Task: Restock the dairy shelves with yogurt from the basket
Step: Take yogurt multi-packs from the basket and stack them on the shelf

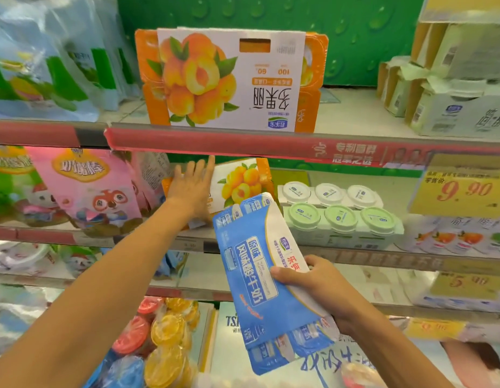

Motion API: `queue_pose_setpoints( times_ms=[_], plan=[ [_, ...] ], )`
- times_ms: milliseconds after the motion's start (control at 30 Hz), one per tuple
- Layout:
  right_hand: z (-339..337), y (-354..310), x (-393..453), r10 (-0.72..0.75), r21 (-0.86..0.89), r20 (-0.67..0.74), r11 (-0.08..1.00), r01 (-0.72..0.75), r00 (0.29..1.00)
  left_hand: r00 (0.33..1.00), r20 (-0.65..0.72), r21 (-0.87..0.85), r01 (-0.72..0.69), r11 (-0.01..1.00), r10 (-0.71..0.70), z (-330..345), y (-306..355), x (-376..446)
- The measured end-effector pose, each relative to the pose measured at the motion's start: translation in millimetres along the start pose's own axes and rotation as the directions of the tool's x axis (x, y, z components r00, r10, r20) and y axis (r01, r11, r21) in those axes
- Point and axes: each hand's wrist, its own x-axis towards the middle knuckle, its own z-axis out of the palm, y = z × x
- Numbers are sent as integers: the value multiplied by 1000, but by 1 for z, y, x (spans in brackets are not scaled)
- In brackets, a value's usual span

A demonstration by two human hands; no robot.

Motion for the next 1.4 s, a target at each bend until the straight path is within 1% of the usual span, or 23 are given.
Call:
queue_pose_setpoints(
  times_ms=[133, 200, 333, 467, 600, 667, 767, 867, 933, 967, 1000, 1067, 1100, 1133, 1167, 1200, 1233, 1300, 1400],
  plan=[
    [-2, 6, -1, 6, 14, 8, 1000, -6, 1000, 982, 189, -87, -2, 996, 19, -8, -5, 16],
    [-3, 8, 0, 18, 32, 20, 999, -18, 1000, 975, 220, -109, -16, 994, 40, -7, -8, 20],
    [-4, 11, 3, 36, 53, 53, 998, -38, 998, 974, 216, -183, -33, 983, 73, 3, -19, 28],
    [-5, 8, 6, 41, 55, 48, 998, -43, 998, 943, 262, -284, -129, 950, 206, 4, -33, 43],
    [-6, 3, 8, 44, 31, 22, 999, -44, 999, 924, 270, -336, -174, 925, 272, 9, -37, 48],
    [-5, 0, 9, 46, 19, 18, 999, -47, 999, 916, 248, -369, -211, 905, 315, 9, -35, 50],
    [-3, -3, 13, 38, -9, 14, 999, -38, 999, 925, 174, -354, -261, 898, 337, 10, -28, 54],
    [1, -11, 15, 16, -38, 20, 999, -15, 1000, 959, 65, -292, -246, 924, 275, 29, -23, 48],
    [5, -20, 17, -1, -73, 33, 997, 4, 999, 986, -22, -292, -166, 942, 167, 44, -22, 35],
    [7, -25, 18, -7, -90, 41, 996, 10, 999, 992, -64, -333, -122, 935, 107, 48, -21, 25],
    [9, -31, 21, -12, -108, 48, 994, 18, 999, 994, -104, -402, -84, 912, 46, 54, -21, 17],
    [16, -44, 26, -21, -144, 65, 989, 30, 998, 972, -206, -571, -25, 821, -114, 61, -20, -4],
    [20, -51, 30, -32, -168, 73, 985, 44, 997, 950, -223, -637, 29, 771, -220, 64, -21, -17],
    [24, -59, 33, -50, -202, 80, 977, 66, 995, 927, -206, -684, 94, 724, -315, 68, -22, -31],
    [28, -67, 37, -73, -243, 84, 966, 91, 994, 914, -175, -701, 146, 698, -367, 73, -22, -47],
    [31, -75, 41, -95, -283, 90, 952, 116, 991, 910, -161, -692, 171, 701, -381, 78, -23, -61],
    [35, -83, 46, -111, -317, 96, 939, 136, 989, 915, -166, -666, 172, 726, -368, 84, -24, -75],
    [44, -99, 57, -141, -379, 111, 909, 173, 984, 928, -189, -623, 139, 770, -320, 94, -25, -98],
    [56, -122, 78, -200, -510, 148, 823, 249, 968, 935, -209, -612, 102, 784, -285, 111, -28, -114]
  ],
)
